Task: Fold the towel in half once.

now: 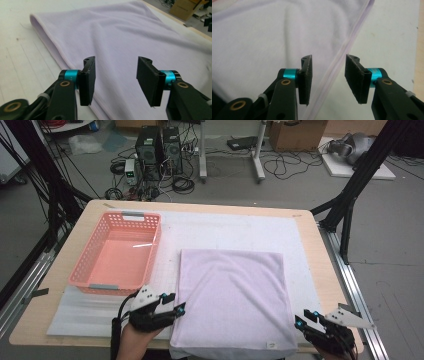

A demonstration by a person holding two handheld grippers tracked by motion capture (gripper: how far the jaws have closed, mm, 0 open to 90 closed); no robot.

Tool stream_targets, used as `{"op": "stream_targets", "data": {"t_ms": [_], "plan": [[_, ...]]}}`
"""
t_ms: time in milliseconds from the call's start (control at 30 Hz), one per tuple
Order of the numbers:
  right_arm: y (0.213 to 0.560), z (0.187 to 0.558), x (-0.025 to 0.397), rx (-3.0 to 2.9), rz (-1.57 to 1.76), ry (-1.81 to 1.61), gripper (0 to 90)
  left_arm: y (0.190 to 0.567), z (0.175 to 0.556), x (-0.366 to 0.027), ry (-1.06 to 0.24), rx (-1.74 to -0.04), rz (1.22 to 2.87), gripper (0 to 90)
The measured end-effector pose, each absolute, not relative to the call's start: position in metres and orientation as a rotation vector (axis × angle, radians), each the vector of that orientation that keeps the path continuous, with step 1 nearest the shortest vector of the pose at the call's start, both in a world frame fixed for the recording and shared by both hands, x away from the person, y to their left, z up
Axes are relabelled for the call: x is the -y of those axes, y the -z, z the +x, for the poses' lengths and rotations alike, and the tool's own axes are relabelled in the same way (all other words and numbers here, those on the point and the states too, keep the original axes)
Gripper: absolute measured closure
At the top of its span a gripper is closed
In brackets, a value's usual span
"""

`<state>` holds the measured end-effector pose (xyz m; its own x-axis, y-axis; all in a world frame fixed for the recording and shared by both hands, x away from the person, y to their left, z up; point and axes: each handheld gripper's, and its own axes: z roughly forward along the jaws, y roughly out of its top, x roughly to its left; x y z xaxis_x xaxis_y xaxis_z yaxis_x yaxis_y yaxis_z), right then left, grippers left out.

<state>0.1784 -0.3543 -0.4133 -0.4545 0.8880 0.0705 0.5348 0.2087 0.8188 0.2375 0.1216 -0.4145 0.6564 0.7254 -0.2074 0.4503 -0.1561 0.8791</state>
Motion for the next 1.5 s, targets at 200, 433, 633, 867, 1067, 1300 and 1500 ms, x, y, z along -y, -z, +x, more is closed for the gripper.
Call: {"op": "stream_targets", "data": {"t_ms": [200,433,633,867,1067,1300,1500], "plan": [[0.419,0.208,0.346,-2.113,1.298,-1.143,56.3,0.411,0.288,-0.114,-0.347,-1.047,1.792,55.4],[0.423,0.23,0.348,-2.143,1.275,-1.155,56.4,0.418,0.333,-0.106,-0.386,-1.142,1.795,57.3],[0.423,0.249,0.353,-2.141,1.282,-1.164,56.5,0.432,0.358,-0.099,-0.447,-1.155,1.837,57.0],[0.425,0.267,0.354,-2.162,1.258,-1.162,57.8,0.449,0.369,-0.092,-0.562,-1.107,1.98,85.0],[0.427,0.269,0.354,-2.171,1.251,-1.161,57.8,0.444,0.372,-0.101,-0.706,-1.23,1.974,89.6],[0.428,0.269,0.351,-2.18,1.256,-1.154,57.8,0.444,0.373,-0.095,-0.579,-1.209,1.869,63.4],[0.429,0.269,0.35,-2.186,1.245,-1.154,57.7,0.45,0.378,-0.093,-0.585,-1.234,1.878,79.2]]}}
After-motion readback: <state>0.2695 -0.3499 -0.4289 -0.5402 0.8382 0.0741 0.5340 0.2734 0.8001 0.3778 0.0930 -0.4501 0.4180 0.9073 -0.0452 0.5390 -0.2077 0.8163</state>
